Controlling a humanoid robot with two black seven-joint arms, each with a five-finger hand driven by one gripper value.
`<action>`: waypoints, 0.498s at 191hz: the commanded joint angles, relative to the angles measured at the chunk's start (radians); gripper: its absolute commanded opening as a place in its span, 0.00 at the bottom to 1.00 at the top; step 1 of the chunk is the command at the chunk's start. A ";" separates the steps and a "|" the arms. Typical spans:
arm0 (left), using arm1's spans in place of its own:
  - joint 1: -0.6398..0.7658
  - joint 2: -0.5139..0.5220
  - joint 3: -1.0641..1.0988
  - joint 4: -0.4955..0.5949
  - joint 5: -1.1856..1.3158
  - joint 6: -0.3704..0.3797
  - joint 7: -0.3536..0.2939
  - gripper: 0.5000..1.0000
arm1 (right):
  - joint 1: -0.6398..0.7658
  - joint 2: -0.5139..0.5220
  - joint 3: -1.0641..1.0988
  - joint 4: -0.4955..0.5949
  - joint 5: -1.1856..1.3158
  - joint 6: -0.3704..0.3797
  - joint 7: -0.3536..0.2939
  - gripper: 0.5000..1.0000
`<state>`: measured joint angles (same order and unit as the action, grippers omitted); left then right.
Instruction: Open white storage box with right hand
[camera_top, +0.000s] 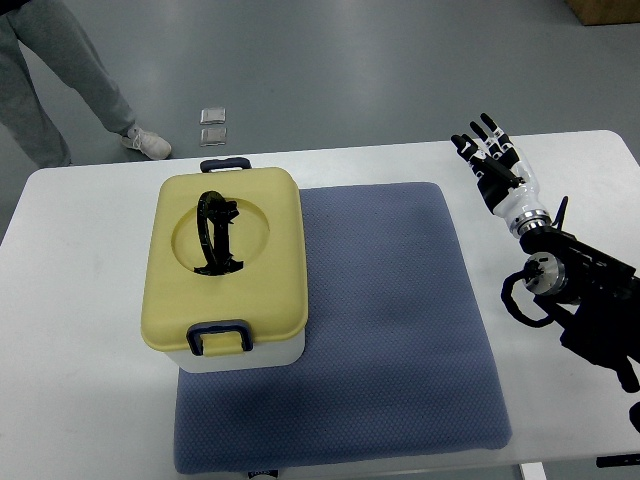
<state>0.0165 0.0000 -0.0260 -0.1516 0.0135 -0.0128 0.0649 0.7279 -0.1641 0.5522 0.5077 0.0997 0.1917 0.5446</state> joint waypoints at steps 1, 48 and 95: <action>0.000 0.000 0.000 0.004 0.000 -0.001 -0.001 1.00 | -0.001 -0.002 0.000 0.000 0.000 0.000 0.000 0.86; -0.006 0.000 0.005 0.006 0.000 0.007 -0.002 1.00 | -0.002 0.000 0.000 0.000 0.000 0.000 0.000 0.86; -0.007 0.000 0.000 0.003 0.000 0.007 -0.002 1.00 | -0.001 0.000 0.000 0.000 0.000 0.000 0.000 0.86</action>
<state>0.0093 0.0000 -0.0214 -0.1449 0.0140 -0.0047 0.0629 0.7262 -0.1641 0.5522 0.5077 0.0997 0.1917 0.5446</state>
